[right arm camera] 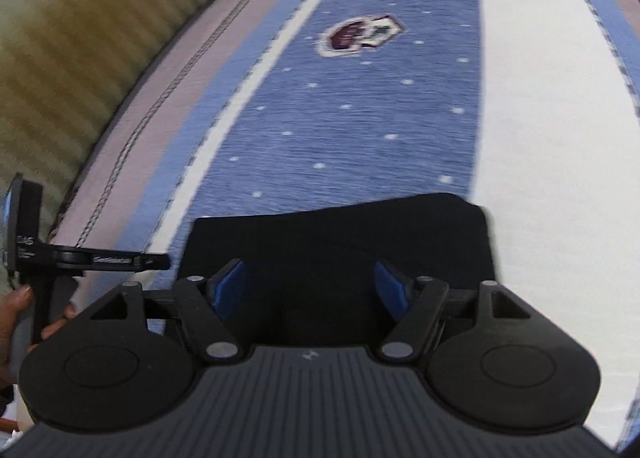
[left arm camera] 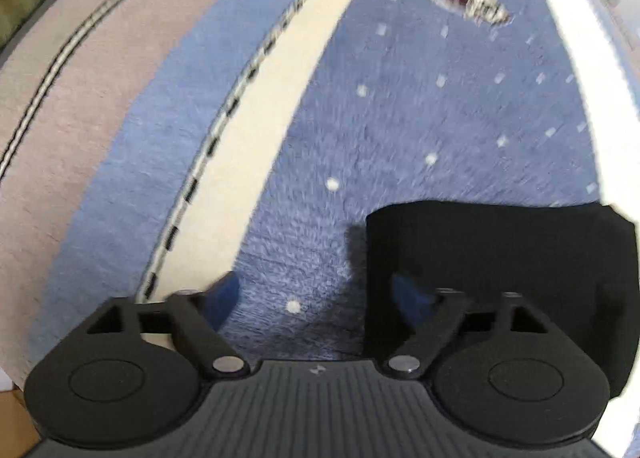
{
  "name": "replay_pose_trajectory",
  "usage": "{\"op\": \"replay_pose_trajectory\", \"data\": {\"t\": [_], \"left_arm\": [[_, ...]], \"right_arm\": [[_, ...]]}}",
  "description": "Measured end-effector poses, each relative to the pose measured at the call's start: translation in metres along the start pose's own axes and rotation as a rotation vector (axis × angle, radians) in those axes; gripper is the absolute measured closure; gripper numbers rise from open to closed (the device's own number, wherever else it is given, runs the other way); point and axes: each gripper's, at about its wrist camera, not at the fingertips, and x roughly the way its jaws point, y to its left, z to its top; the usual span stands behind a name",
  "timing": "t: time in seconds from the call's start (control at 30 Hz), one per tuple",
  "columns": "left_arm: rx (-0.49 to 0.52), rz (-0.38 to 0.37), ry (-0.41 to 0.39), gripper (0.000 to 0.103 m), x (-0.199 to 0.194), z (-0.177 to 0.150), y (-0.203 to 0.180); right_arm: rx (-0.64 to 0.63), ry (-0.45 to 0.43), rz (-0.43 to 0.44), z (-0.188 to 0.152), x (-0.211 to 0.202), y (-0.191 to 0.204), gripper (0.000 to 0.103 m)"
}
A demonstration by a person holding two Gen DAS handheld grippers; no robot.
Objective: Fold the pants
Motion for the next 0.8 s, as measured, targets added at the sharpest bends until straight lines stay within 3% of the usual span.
{"op": "replay_pose_trajectory", "data": {"t": [0.1, 0.27, 0.37, 0.43, 0.5, 0.57, 0.67, 0.8], "left_arm": [[0.04, 0.101, 0.074, 0.016, 0.032, -0.002, -0.009], [-0.046, 0.075, 0.046, 0.016, 0.008, -0.009, 0.017], [-0.114, 0.006, 0.057, 0.016, -0.016, -0.017, 0.033], [-0.196, -0.087, 0.067, 0.015, -0.028, -0.029, 0.037], [-0.235, -0.194, 0.109, 0.014, -0.033, -0.039, 0.031], [-0.188, -0.202, 0.129, 0.014, -0.033, -0.045, 0.018], [-0.025, -0.153, 0.096, 0.014, -0.034, -0.044, -0.005], [0.11, -0.145, 0.063, 0.014, -0.033, -0.033, -0.019]], "right_arm": [[-0.004, 0.025, -0.004, 0.001, 0.016, 0.012, 0.03], [-0.047, 0.092, -0.099, -0.001, 0.046, 0.013, 0.026], [-0.04, 0.05, -0.091, 0.0, 0.035, 0.011, 0.026], [-0.062, 0.011, -0.101, -0.002, 0.022, 0.013, 0.02], [-0.099, 0.014, -0.128, -0.004, 0.015, 0.013, 0.004], [-0.124, 0.053, -0.148, -0.007, 0.015, 0.007, 0.004], [-0.068, 0.08, -0.143, -0.013, 0.009, -0.015, 0.006], [0.028, 0.038, -0.053, -0.019, -0.003, -0.045, 0.006]]}}
